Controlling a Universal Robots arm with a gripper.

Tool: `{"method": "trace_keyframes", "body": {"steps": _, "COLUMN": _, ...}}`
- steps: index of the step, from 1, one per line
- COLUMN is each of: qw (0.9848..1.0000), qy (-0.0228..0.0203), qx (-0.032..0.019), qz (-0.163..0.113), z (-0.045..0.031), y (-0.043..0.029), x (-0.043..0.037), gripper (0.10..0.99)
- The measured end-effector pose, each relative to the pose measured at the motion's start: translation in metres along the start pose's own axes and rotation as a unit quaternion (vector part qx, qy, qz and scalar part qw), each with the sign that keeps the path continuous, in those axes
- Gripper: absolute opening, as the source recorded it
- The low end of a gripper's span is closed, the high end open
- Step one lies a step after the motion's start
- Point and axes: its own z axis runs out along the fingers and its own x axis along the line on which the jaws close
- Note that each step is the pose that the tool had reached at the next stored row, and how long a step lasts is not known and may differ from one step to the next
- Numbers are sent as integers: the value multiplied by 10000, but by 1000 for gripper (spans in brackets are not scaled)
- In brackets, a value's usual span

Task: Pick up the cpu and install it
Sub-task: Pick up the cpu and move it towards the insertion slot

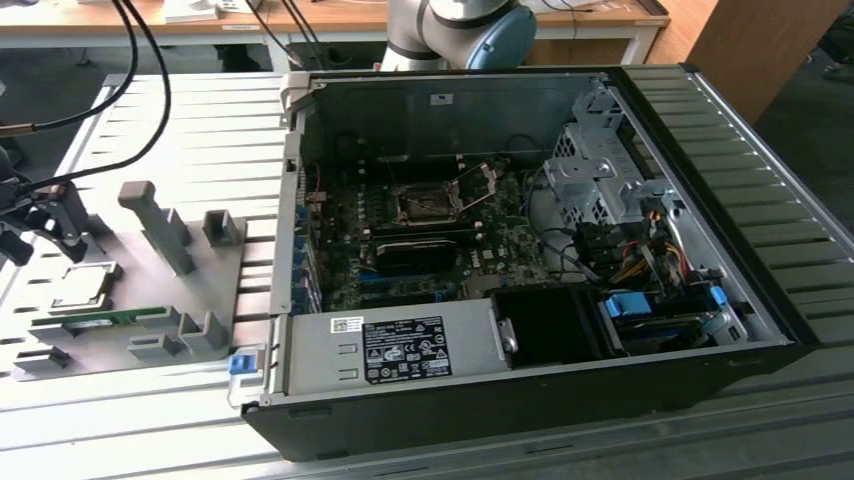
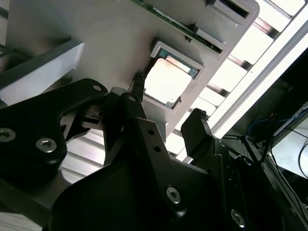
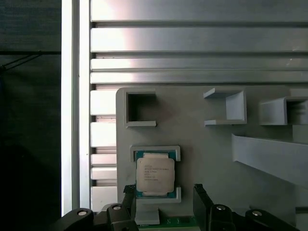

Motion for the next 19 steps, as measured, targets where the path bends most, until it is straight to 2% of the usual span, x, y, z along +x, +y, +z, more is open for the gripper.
{"method": "trace_keyframes", "body": {"steps": 7, "qw": 10000, "qy": 2, "qx": 0, "qz": 0, "z": 35, "y": -1, "x": 0, "gripper": 588}}
{"method": "trace_keyframes", "body": {"steps": 10, "qw": 10000, "qy": 20, "qx": 14, "qz": -4, "z": 62, "y": -3, "x": 1, "gripper": 588}}
{"method": "trace_keyframes", "body": {"steps": 15, "qw": 9999, "qy": 28, "qx": 17, "qz": -167, "z": 117, "y": -5, "x": 2, "gripper": 588}}
{"method": "trace_keyframes", "body": {"steps": 19, "qw": 9997, "qy": 27, "qx": 139, "qz": -192, "z": 149, "y": -5, "x": 3, "gripper": 588}}
